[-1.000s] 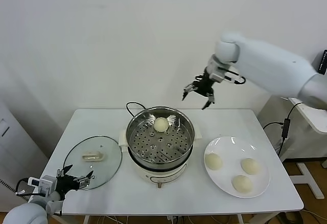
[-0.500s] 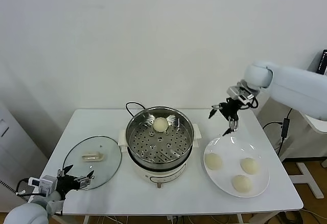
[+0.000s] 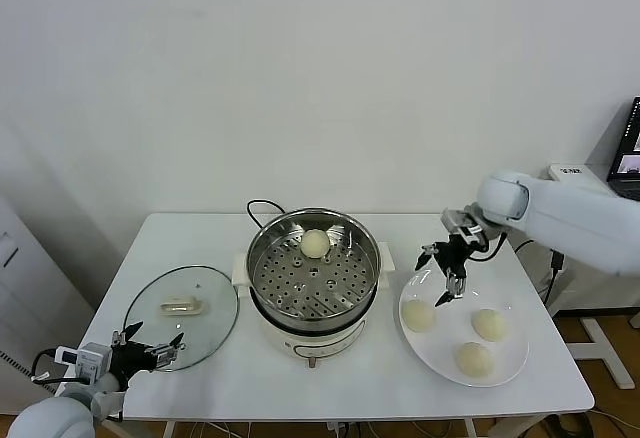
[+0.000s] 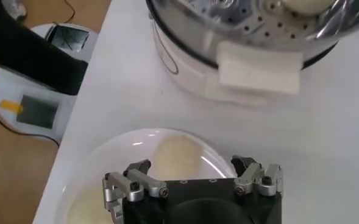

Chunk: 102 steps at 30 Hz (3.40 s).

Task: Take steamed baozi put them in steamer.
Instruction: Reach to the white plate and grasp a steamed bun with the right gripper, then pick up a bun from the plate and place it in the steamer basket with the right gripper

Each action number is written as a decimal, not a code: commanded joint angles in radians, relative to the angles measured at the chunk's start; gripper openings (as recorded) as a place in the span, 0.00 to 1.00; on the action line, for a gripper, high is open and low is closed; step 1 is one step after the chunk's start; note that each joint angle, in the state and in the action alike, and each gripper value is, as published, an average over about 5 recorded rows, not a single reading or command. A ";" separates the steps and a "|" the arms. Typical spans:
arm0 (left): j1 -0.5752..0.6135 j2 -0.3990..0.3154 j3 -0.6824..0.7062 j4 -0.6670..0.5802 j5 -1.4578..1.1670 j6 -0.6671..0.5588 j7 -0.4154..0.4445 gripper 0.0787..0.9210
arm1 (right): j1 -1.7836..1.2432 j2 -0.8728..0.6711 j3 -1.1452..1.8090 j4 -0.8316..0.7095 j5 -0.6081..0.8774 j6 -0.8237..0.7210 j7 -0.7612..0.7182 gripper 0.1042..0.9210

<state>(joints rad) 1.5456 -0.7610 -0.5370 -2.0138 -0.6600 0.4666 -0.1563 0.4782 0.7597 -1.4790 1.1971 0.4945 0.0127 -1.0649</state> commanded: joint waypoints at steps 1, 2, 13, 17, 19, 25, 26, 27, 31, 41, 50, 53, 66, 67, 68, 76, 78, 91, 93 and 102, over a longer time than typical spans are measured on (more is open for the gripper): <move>0.001 0.000 -0.001 -0.001 0.001 0.000 0.000 0.88 | -0.114 -0.012 0.047 -0.009 -0.022 -0.037 0.024 0.88; 0.001 0.000 -0.001 0.000 0.001 0.000 0.000 0.88 | -0.128 -0.011 0.056 -0.012 -0.028 -0.037 0.025 0.88; 0.004 -0.002 0.002 0.000 0.008 0.000 0.000 0.88 | -0.245 0.025 0.143 -0.065 -0.083 -0.037 0.045 0.88; 0.005 -0.003 0.001 0.001 0.008 0.000 0.000 0.88 | -0.260 0.037 0.160 -0.086 -0.099 -0.040 0.057 0.87; 0.006 -0.003 0.001 0.000 0.008 -0.001 0.000 0.88 | -0.263 0.041 0.165 -0.094 -0.103 -0.042 0.062 0.86; 0.009 -0.005 0.001 -0.002 0.008 -0.002 0.000 0.88 | -0.273 0.041 0.184 -0.103 -0.102 -0.046 0.075 0.72; 0.009 -0.005 0.001 -0.003 0.008 -0.002 0.000 0.88 | -0.273 0.040 0.186 -0.102 -0.101 -0.047 0.077 0.69; 0.009 -0.005 0.001 -0.004 0.008 -0.001 -0.001 0.88 | -0.273 0.038 0.187 -0.100 -0.100 -0.048 0.078 0.65; 0.008 -0.007 0.002 -0.008 0.008 0.001 -0.002 0.88 | -0.268 0.030 0.189 -0.092 -0.095 -0.049 0.080 0.52; 0.007 -0.010 0.002 -0.010 0.008 0.010 -0.008 0.88 | -0.052 -0.036 0.076 0.009 -0.031 -0.055 0.066 0.42; 0.002 -0.007 0.002 -0.012 0.008 0.015 -0.014 0.88 | 0.442 -0.086 -0.188 0.217 0.140 -0.114 0.008 0.42; 0.000 -0.005 0.002 -0.012 0.008 0.017 -0.017 0.88 | 0.531 -0.075 -0.209 0.262 0.213 -0.149 0.007 0.42; -0.005 -0.004 0.006 -0.011 0.008 0.020 -0.021 0.88 | 0.463 0.137 -0.056 0.305 0.456 -0.315 0.218 0.42; -0.005 -0.004 0.006 -0.011 0.009 0.020 -0.021 0.88 | 0.447 0.156 -0.048 0.302 0.468 -0.324 0.236 0.42; -0.005 -0.004 0.007 -0.011 0.009 0.021 -0.022 0.88 | 0.429 0.175 -0.041 0.299 0.479 -0.333 0.252 0.42; -0.005 -0.005 0.006 -0.011 0.010 0.022 -0.022 0.88 | 0.313 0.319 -0.024 0.249 0.507 -0.391 0.355 0.42; -0.004 -0.006 0.006 -0.009 0.012 0.021 -0.022 0.88 | 0.288 0.347 -0.025 0.241 0.512 -0.407 0.380 0.42; 0.008 -0.014 0.000 -0.011 0.019 0.017 -0.022 0.88 | 0.155 0.463 -0.017 0.186 0.493 -0.484 0.492 0.42; 0.010 -0.015 -0.002 -0.012 0.020 0.017 -0.022 0.88 | 0.141 0.472 -0.017 0.176 0.487 -0.491 0.503 0.42; 0.018 -0.018 -0.007 -0.010 0.021 0.014 -0.022 0.88 | 0.088 0.495 -0.013 0.149 0.476 -0.509 0.540 0.42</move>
<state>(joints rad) 1.5618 -0.7783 -0.5437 -2.0250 -0.6403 0.4814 -0.1788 0.6138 1.2203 -1.4938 1.3592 0.9703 -0.4759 -0.5641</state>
